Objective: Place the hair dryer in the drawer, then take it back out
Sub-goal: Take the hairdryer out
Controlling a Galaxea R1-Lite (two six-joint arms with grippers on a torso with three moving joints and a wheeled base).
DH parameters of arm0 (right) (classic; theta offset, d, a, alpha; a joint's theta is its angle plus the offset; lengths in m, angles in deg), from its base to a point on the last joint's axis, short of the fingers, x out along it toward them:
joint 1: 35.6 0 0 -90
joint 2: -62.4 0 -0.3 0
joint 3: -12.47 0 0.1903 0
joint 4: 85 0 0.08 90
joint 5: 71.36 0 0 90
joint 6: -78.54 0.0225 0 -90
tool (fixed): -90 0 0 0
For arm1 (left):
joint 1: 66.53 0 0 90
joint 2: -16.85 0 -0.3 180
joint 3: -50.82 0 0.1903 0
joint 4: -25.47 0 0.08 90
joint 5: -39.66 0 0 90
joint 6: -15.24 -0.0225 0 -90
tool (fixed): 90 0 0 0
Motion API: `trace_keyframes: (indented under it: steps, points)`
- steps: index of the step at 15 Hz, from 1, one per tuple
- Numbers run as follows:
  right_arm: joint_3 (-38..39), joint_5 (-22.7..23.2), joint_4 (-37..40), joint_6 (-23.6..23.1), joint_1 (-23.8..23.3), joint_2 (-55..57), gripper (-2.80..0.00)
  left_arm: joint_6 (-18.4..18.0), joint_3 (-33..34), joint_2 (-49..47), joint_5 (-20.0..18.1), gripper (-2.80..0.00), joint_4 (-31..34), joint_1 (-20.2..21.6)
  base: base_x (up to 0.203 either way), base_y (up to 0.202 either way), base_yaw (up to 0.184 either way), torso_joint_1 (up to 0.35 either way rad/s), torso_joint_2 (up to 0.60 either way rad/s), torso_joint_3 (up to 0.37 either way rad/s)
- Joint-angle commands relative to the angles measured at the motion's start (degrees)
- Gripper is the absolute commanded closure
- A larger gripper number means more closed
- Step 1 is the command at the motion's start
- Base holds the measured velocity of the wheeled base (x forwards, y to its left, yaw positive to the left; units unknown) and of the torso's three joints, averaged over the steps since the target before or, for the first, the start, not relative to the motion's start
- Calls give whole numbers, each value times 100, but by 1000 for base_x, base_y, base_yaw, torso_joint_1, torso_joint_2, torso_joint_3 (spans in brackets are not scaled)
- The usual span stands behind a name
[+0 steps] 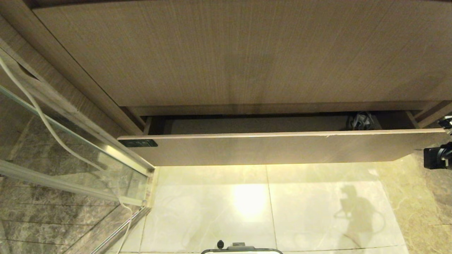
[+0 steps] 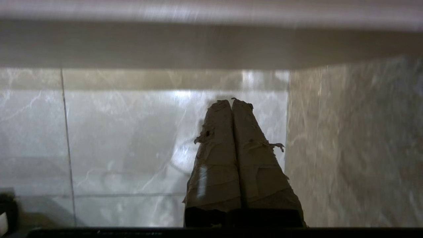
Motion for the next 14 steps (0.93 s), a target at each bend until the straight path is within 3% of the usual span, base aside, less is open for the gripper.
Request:
trace_keyframes:
  steps: [1, 9, 14]
  points:
    - [-361, 147, -157, -12, -1, 499, 0, 3, 8, 0, 0, 0, -1, 0, 0, 0, 0, 0, 0, 0]
    - [-626, 681, -1014, 14, -14, 735, 0, 3, 0, 0, 0, 0, -1, 0, 0, 0, 0, 0, 0, 0]
    - [-1037, 690, -1627, 321, 5, 1105, 0, 3, 2, 0, 0, 0, -1, 0, 0, 0, 0, 0, 0, 0]
